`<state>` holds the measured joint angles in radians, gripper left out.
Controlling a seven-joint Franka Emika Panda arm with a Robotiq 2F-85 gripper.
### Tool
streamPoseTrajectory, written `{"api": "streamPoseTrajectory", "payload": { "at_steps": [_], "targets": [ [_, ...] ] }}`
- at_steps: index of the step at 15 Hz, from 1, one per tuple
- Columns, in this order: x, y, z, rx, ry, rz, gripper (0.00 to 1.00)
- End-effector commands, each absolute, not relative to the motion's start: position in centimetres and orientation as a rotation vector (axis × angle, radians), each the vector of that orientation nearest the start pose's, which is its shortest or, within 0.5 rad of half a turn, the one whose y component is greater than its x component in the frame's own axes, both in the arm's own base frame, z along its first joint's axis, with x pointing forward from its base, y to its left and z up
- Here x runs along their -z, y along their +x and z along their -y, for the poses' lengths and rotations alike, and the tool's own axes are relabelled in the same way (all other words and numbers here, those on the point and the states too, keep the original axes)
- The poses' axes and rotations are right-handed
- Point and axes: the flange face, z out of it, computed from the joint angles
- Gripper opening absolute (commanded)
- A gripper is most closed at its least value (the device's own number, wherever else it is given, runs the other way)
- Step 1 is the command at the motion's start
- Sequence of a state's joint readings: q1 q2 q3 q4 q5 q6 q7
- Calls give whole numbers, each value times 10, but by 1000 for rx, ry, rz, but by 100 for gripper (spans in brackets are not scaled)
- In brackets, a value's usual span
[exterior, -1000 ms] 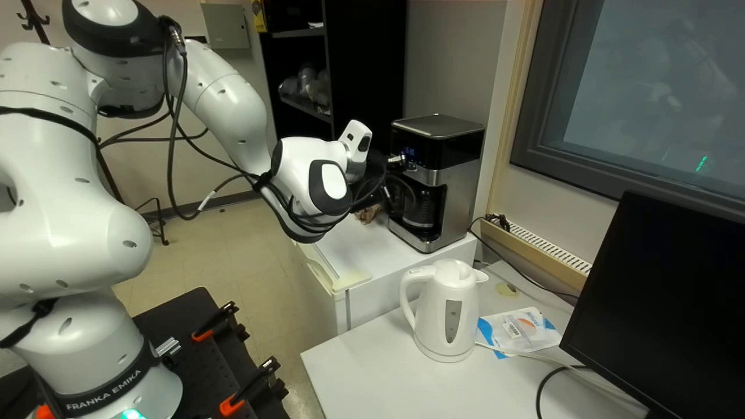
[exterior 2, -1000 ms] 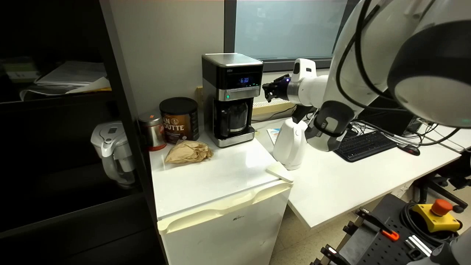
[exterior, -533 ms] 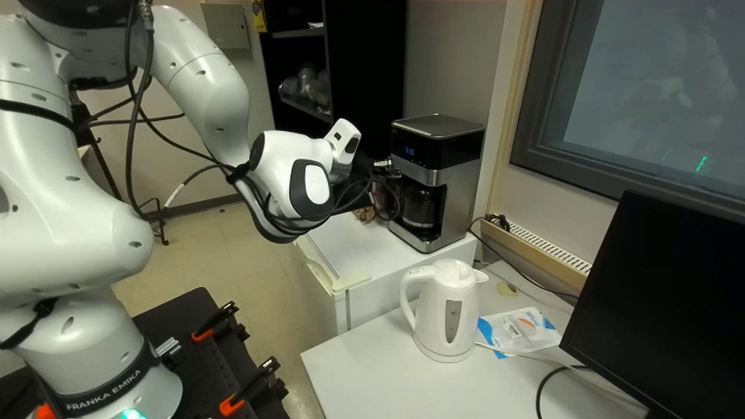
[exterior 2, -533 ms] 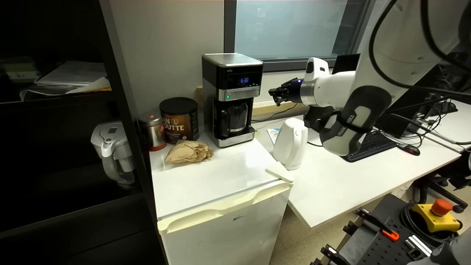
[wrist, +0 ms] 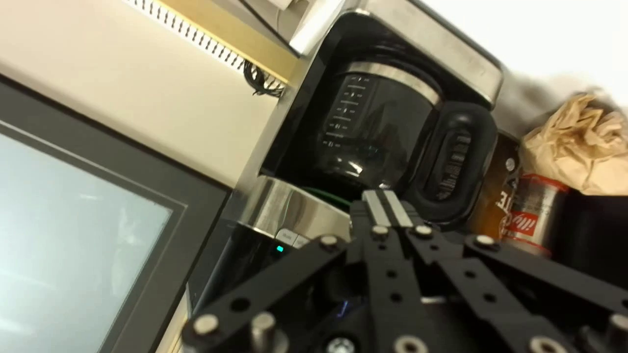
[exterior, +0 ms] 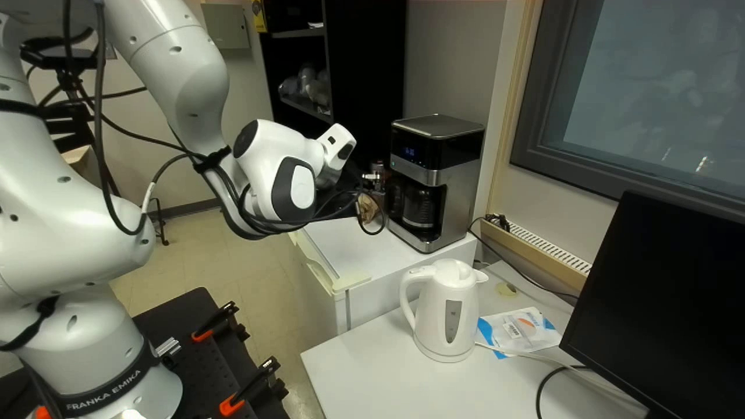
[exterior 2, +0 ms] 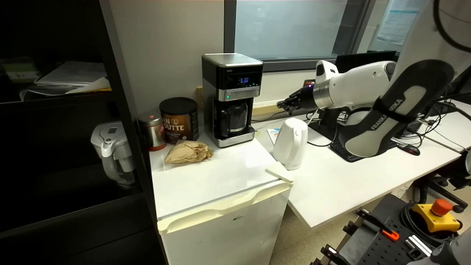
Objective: Press a button on the coffeemaker.
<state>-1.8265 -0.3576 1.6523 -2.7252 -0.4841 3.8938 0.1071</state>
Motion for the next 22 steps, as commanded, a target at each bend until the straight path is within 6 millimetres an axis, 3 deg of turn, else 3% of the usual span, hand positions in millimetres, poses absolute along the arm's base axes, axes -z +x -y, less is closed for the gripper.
{"api": "streamPoseTrajectory", "payload": {
  "at_steps": [1, 5, 9, 11, 15, 22],
  "targets": [
    [-322, 433, 13, 1359, -2908, 718, 1],
    [-301, 435, 17, 1026, -2965, 744, 2],
    [-278, 433, 4, 732, -2998, 761, 2],
    [-284, 443, 0, 626, -3016, 720, 2],
    [-317, 459, -14, 385, -3044, 637, 2],
    [-366, 457, -10, -162, -3138, 511, 1]
  ]
}}
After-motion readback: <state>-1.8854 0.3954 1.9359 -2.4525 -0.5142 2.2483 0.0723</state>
